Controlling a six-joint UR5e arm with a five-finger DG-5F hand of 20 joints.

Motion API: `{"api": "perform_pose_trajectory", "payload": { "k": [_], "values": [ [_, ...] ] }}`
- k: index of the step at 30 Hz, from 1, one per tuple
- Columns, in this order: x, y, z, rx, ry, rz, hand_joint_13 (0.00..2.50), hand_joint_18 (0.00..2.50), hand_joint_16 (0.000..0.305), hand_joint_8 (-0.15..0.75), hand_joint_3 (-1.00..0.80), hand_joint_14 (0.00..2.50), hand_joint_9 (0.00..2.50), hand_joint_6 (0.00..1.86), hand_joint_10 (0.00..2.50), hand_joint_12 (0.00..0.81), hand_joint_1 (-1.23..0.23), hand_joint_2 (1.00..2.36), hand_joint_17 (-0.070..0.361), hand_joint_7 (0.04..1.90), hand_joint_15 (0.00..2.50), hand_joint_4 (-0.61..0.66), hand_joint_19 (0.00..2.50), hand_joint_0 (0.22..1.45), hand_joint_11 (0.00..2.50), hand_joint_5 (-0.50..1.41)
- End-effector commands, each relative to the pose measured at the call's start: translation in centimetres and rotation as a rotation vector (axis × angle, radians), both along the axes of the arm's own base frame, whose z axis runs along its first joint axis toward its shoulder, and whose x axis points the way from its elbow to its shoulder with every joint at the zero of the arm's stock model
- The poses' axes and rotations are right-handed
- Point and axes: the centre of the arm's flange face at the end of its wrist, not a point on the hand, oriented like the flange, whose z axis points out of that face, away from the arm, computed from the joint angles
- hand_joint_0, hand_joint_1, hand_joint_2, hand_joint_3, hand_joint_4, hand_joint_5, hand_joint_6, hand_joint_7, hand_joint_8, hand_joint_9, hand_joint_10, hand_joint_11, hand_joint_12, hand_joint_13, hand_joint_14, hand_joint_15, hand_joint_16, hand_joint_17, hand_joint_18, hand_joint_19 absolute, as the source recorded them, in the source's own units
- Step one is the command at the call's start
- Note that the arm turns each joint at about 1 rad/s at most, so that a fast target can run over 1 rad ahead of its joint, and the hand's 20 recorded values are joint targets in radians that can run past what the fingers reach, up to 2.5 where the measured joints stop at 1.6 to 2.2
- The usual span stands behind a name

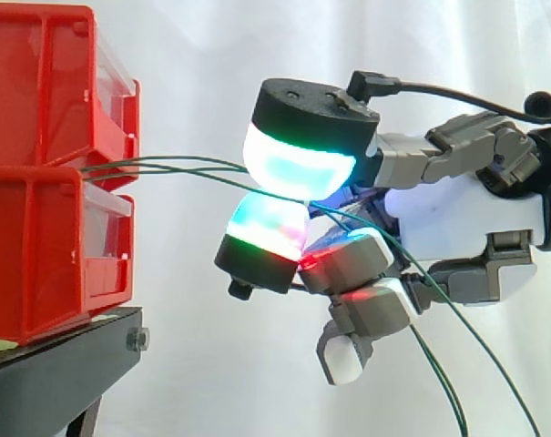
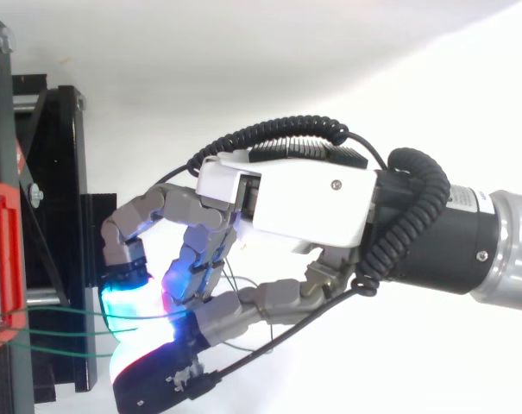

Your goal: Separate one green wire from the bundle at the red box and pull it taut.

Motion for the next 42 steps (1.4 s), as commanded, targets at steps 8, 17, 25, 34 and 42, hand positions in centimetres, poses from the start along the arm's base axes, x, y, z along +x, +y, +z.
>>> {"api": "perform_pose_trajectory", "payload": {
  "k": [8,17,25,34,42],
  "values": [
    [0.1,-0.5,0.6,0.013,-0.002,-0.003,1.36,0.99,0.058,0.364,-0.50,0.03,1.27,0.91,0.02,0.379,-0.93,1.00,0.131,1.22,0.98,0.23,0.45,0.59,1.38,-0.20],
    [0.2,-1.2,1.3,0.010,0.012,-0.011,1.40,1.06,0.071,0.410,-0.50,0.03,1.28,0.86,0.02,0.433,-0.59,1.00,0.159,1.10,0.95,0.26,0.46,0.44,1.34,-0.20],
    [0.2,-2.0,2.1,0.008,0.024,-0.014,1.37,0.99,0.063,0.343,-0.31,0.03,1.24,0.84,0.03,0.391,-0.55,1.02,0.141,1.23,0.98,0.20,0.53,0.59,1.32,-0.21],
    [0.2,-2.2,2.1,0.008,0.025,-0.014,1.36,0.98,0.063,0.347,-0.29,0.03,1.23,0.86,0.02,0.386,-0.67,1.02,0.141,1.23,0.98,0.22,0.53,0.60,1.33,-0.21],
    [0.1,-2.2,2.1,0.001,0.028,-0.015,1.35,0.98,0.062,0.345,-0.41,0.03,1.22,0.88,0.02,0.383,-0.73,1.01,0.139,1.20,0.97,0.20,0.50,0.64,1.32,-0.21]
  ]
}}
